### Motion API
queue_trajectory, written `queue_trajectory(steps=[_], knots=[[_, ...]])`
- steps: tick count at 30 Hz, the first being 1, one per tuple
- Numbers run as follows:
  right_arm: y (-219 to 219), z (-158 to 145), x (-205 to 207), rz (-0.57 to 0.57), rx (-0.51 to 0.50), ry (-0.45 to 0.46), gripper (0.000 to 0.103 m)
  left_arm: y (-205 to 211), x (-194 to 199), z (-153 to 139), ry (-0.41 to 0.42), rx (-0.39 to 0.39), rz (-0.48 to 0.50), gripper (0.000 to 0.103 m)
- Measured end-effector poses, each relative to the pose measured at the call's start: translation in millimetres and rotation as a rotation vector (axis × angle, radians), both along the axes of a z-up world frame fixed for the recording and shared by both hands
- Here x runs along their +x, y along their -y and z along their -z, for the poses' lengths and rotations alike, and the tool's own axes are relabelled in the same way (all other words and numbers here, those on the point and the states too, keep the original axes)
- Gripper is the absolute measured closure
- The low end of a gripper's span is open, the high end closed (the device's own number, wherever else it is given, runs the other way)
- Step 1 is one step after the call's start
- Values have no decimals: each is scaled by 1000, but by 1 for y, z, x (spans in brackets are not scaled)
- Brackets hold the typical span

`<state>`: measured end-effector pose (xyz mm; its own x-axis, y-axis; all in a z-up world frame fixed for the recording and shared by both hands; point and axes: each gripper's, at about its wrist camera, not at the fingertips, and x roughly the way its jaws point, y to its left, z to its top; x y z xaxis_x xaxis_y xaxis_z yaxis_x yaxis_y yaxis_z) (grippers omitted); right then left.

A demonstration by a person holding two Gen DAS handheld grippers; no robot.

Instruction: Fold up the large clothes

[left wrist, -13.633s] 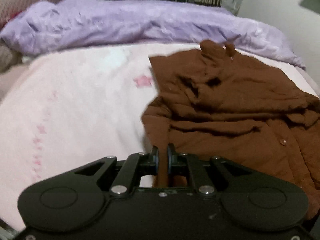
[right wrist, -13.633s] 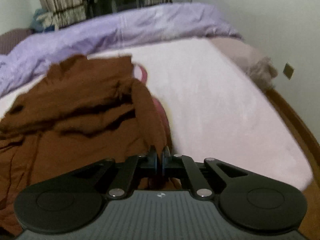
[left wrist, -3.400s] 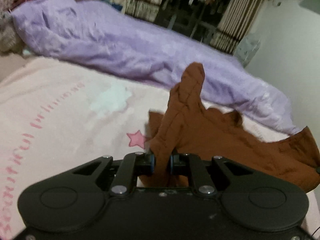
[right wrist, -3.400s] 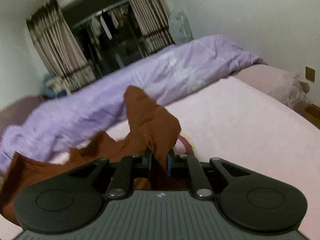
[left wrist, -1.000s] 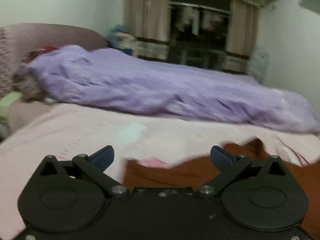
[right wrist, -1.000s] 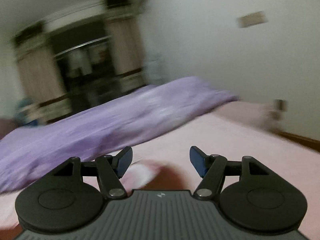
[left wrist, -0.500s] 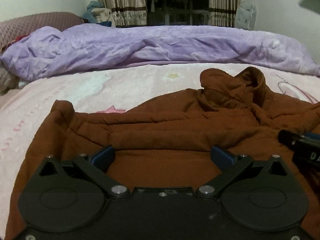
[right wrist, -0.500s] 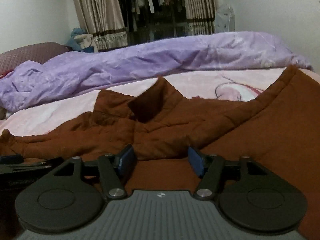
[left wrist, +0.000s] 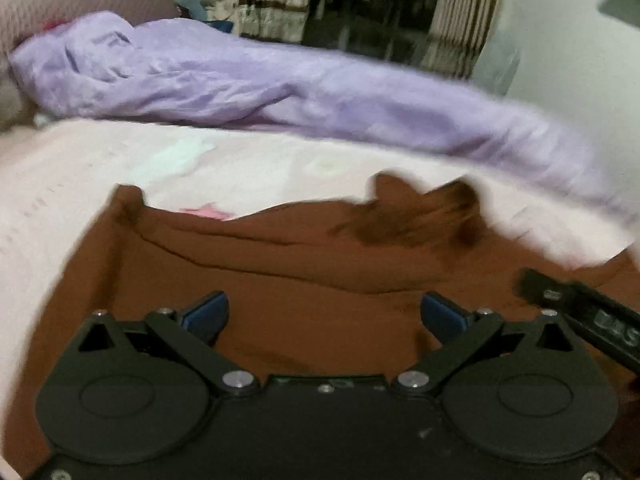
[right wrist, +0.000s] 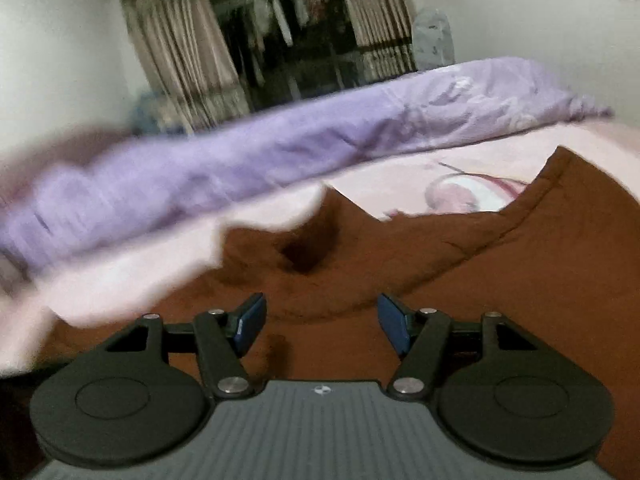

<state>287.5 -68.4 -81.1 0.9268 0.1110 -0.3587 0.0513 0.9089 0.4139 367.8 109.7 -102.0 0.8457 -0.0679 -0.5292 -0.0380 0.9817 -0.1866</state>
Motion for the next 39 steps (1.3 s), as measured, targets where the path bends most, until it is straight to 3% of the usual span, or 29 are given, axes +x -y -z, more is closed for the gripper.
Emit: queue_trajectory(steps=[1, 2, 4, 8, 13, 19, 22, 26, 28, 30, 31, 33, 35, 39], knots=[[2, -3, 0, 17, 36, 18, 24, 1, -2, -1, 16, -19, -7, 0], [3, -3, 3, 25, 68, 33, 12, 3, 2, 0, 23, -23, 10, 0], [4, 0, 22, 27, 63, -4, 12, 5, 19, 6, 9, 10, 21, 0], [-9, 29, 61, 11, -75, -104, 16, 8, 51, 29, -59, 105, -19, 0], [-23, 39, 71, 16, -172, -155, 17, 44, 50, 44, -32, 351, -52, 0], [-25, 33, 66, -4, -168, -158, 17, 32, 50, 41, -59, 284, -41, 0], [-11, 15, 60, -77, -171, -161, 18, 22, 45, 17, -87, 267, 16, 0], [24, -8, 41, -36, -268, -116, 18, -1, 27, -13, 23, 330, 12, 0], [37, -6, 44, -14, -315, -137, 18, -14, 32, -7, 33, 346, -6, 0], [47, 11, 58, -22, -344, -205, 18, -25, 49, 17, -41, 337, -18, 0], [50, 23, 65, -29, -350, -239, 18, -30, 57, 35, -85, 305, -26, 0], [50, 39, 69, 6, -341, -223, 17, -35, 59, 35, -85, 258, -52, 0], [39, 36, 69, 25, -409, -230, 15, -30, 56, 32, -71, 299, -64, 0], [37, 38, 68, 35, -413, -228, 13, -21, 54, 34, -64, 354, -68, 0]])
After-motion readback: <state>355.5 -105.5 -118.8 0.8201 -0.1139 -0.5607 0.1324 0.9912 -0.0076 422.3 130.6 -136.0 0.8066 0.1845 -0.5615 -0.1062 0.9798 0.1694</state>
